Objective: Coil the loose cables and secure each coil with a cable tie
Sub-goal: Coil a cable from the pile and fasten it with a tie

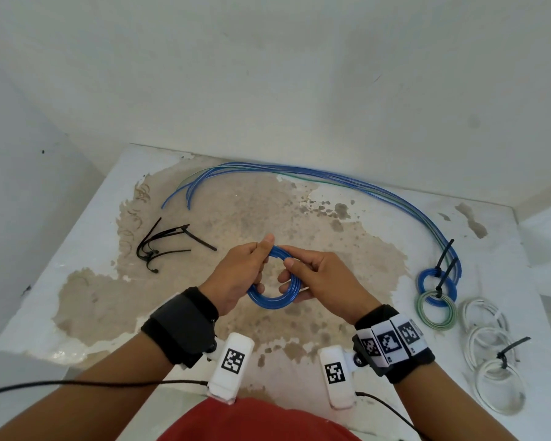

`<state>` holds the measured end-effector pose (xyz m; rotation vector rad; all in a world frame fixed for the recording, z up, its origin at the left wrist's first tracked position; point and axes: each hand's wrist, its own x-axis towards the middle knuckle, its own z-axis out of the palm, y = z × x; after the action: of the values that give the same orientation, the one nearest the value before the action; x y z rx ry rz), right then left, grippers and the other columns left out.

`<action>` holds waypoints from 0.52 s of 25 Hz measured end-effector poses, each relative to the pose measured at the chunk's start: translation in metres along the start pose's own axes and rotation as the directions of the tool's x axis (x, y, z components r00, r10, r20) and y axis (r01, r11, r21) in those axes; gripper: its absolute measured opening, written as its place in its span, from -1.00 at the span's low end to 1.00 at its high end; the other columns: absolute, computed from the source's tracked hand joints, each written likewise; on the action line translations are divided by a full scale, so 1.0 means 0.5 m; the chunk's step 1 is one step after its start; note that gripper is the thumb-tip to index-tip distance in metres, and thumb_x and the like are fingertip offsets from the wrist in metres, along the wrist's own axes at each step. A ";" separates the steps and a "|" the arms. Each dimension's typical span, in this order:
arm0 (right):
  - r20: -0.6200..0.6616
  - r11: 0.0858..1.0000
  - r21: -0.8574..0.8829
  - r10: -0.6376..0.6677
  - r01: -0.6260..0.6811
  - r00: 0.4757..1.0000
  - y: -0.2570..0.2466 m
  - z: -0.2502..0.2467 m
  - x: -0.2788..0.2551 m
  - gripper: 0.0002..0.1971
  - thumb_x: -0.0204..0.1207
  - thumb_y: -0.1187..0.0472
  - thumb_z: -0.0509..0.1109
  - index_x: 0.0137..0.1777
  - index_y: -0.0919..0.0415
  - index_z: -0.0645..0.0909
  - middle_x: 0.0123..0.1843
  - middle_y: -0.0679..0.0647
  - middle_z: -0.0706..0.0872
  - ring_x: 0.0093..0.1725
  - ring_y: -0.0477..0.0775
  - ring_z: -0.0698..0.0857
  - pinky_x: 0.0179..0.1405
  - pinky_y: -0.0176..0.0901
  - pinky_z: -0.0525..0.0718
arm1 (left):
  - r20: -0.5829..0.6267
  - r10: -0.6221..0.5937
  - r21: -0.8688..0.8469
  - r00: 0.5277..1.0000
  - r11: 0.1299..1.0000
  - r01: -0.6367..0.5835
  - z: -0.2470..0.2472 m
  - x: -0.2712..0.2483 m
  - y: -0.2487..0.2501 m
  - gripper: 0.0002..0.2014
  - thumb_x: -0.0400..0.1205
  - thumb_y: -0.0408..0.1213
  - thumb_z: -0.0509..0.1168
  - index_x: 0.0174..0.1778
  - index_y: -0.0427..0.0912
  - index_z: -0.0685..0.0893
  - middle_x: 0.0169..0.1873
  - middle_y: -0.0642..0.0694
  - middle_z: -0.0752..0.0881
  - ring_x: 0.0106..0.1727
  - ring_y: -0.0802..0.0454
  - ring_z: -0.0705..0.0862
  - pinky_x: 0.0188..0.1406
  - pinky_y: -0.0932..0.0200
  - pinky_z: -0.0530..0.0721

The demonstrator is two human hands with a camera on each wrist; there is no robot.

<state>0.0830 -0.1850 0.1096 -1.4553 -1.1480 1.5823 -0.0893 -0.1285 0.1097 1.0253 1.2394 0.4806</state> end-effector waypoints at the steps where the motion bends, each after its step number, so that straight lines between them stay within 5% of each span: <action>1: -0.001 1.000 0.009 0.002 -0.002 1.000 0.003 -0.004 -0.003 -0.67 0.77 0.14 0.30 0.50 -0.08 0.61 -0.10 0.09 0.85 -0.11 0.11 0.88 -0.03 0.09 0.87 | -0.007 0.000 -0.003 1.000 1.000 0.000 0.009 -0.001 0.001 -0.56 0.74 0.15 0.20 -0.23 -0.17 0.53 -0.55 0.08 0.30 -0.55 0.12 0.30 -0.44 0.11 0.53; 6: -0.028 0.995 -0.093 -0.051 0.048 0.998 0.028 -0.022 -0.004 -0.65 0.78 0.14 0.29 0.53 -0.08 0.59 -0.14 0.09 0.83 -0.13 0.16 0.88 -0.08 0.15 0.87 | -0.065 -0.042 -0.037 0.997 0.999 0.039 0.043 0.003 -0.012 -0.58 0.76 0.12 0.19 -0.20 -0.17 0.52 -0.58 0.10 0.29 -0.58 0.13 0.28 -0.47 0.12 0.49; 13: -0.022 0.930 -0.357 -0.103 0.089 0.994 0.034 -0.024 -0.008 -0.54 0.74 -0.03 0.33 0.62 -0.15 0.45 -0.03 -0.06 0.81 -0.21 -0.10 0.82 -0.24 -0.10 0.85 | -0.176 -0.044 -0.003 0.983 0.999 0.044 0.063 0.004 -0.024 -0.58 0.80 0.05 0.14 -0.27 -0.15 0.53 -0.55 0.08 0.33 -0.56 0.11 0.33 -0.42 0.06 0.51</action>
<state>0.0968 -0.1930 0.0955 -1.6210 -1.5167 1.3177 -0.0620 -0.1445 0.0980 0.9696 1.4165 0.5452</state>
